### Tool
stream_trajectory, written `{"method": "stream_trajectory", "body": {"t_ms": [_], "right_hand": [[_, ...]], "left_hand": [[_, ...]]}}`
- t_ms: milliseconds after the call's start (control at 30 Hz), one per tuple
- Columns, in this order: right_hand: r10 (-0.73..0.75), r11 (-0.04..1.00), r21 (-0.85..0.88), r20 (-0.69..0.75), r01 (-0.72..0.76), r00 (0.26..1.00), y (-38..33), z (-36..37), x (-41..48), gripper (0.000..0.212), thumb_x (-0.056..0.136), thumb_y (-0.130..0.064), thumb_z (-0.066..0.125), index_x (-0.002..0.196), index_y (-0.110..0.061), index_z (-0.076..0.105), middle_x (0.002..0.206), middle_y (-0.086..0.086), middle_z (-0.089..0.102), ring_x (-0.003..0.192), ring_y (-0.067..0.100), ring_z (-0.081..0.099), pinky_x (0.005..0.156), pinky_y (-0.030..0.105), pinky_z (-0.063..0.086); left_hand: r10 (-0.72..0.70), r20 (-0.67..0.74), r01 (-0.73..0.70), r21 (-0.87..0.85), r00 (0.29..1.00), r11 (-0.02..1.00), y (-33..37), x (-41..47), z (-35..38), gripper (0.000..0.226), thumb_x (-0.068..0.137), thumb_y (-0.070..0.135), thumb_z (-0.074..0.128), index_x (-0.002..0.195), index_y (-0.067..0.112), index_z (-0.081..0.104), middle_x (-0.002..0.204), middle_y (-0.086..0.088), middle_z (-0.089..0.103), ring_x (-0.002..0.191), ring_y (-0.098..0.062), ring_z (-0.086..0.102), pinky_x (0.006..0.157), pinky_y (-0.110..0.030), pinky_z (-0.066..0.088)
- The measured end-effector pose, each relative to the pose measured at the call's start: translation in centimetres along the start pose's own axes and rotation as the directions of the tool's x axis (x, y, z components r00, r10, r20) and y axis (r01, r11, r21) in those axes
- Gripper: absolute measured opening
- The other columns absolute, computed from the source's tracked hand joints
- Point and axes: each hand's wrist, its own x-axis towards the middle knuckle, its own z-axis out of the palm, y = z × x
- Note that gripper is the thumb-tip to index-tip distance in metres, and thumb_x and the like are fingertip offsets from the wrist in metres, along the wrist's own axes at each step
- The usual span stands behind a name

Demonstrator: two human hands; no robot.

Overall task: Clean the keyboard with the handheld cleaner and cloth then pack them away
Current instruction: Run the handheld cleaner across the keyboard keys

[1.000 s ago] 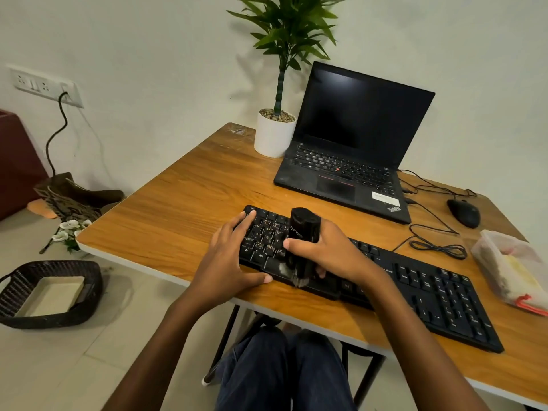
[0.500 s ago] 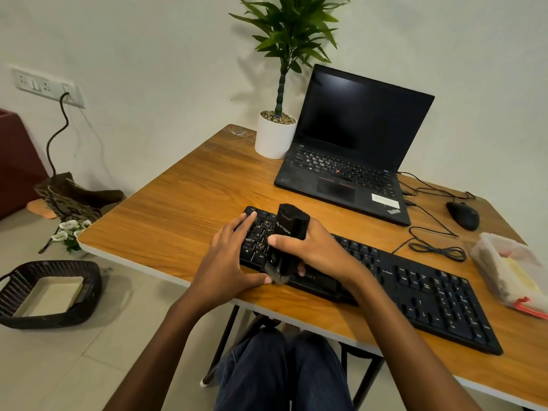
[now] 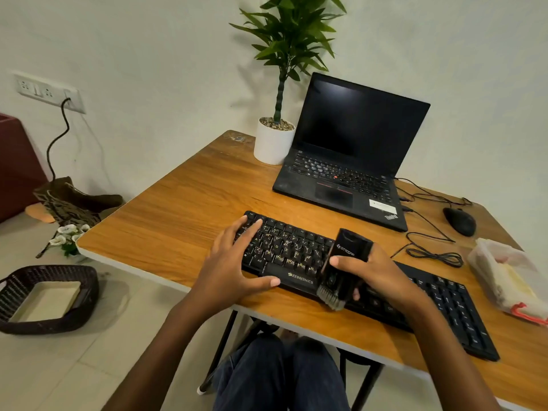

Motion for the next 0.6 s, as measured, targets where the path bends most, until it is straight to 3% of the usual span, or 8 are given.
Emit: {"method": "stream_trajectory", "body": {"t_ms": [100, 200, 267, 333, 467, 600], "right_hand": [[0.013, 1.0, -0.009, -0.043, -0.013, 0.999, -0.2, -0.9, 0.1, 0.027, 0.082, -0.024, 0.065, 0.092, -0.001, 0.057, 0.079, 0.018, 0.07, 0.046, 0.025, 0.052, 0.041, 0.026, 0.044], [0.016, 1.0, -0.01, -0.211, -0.018, 0.977, -0.2, -0.6, 0.9, 0.022, 0.083, -0.025, 0.065, 0.087, -0.005, 0.057, 0.076, 0.016, 0.069, 0.044, 0.019, 0.053, 0.039, 0.024, 0.044], [0.027, 1.0, 0.005, -0.266, -0.027, 0.963, -0.2, -0.4, 1.1, 0.017, 0.083, -0.024, 0.065, 0.083, -0.01, 0.055, 0.074, 0.014, 0.068, 0.05, 0.025, 0.055, 0.039, 0.024, 0.044], [0.031, 0.999, 0.025, -0.215, -0.026, 0.976, -0.1, -0.4, 1.2, 0.015, 0.083, -0.021, 0.065, 0.082, -0.011, 0.054, 0.072, 0.011, 0.068, 0.052, 0.03, 0.054, 0.037, 0.025, 0.043], [0.023, 0.999, -0.022, -0.33, -0.033, 0.944, 0.0, -0.5, 1.8, 0.019, 0.085, -0.024, 0.063, 0.083, -0.008, 0.054, 0.07, 0.011, 0.066, 0.041, 0.016, 0.052, 0.038, 0.024, 0.044], [0.011, 1.0, 0.003, -0.201, -0.011, 0.98, -0.1, -0.4, 2.0, 0.014, 0.085, -0.021, 0.063, 0.083, -0.011, 0.053, 0.075, 0.013, 0.066, 0.042, 0.016, 0.051, 0.039, 0.023, 0.045]], "left_hand": [[0.059, -0.043, -0.046, 0.264, 0.997, 0.964, 0.5, 0.2, 1.3, 0.114, 0.045, 0.099, 0.02, 0.144, 0.045, 0.005, 0.157, 0.009, 0.001, 0.144, -0.02, 0.004, 0.113, -0.054, 0.006], [0.065, -0.115, -0.024, 0.33, 0.991, 0.944, 0.9, 0.4, 2.1, 0.117, 0.049, 0.099, 0.004, 0.147, 0.036, 0.018, 0.156, 0.004, 0.011, 0.143, -0.024, 0.011, 0.112, -0.054, 0.01], [0.024, -0.142, 0.02, 0.307, 0.99, 0.951, 0.8, 0.5, 2.3, 0.119, 0.048, 0.099, 0.003, 0.147, 0.034, 0.017, 0.157, 0.003, 0.011, 0.143, -0.024, 0.01, 0.111, -0.05, 0.02], [0.016, -0.161, 0.032, 0.293, 0.987, 0.956, 0.7, 0.4, 2.3, 0.12, 0.049, 0.099, 0.006, 0.147, 0.031, 0.019, 0.156, 0.001, 0.013, 0.143, -0.025, 0.012, 0.108, -0.049, 0.027], [0.025, -0.175, 0.029, 0.301, 0.984, 0.953, 0.7, 0.4, 2.3, 0.119, 0.05, 0.098, 0.01, 0.146, 0.029, 0.023, 0.154, -0.002, 0.02, 0.14, -0.027, 0.021, 0.105, -0.048, 0.032], [0.027, -0.186, 0.031, 0.304, 0.982, 0.952, 0.7, 0.5, 2.4, 0.119, 0.051, 0.098, 0.012, 0.146, 0.029, 0.025, 0.153, -0.003, 0.023, 0.139, -0.028, 0.024, 0.103, -0.048, 0.035]]}}
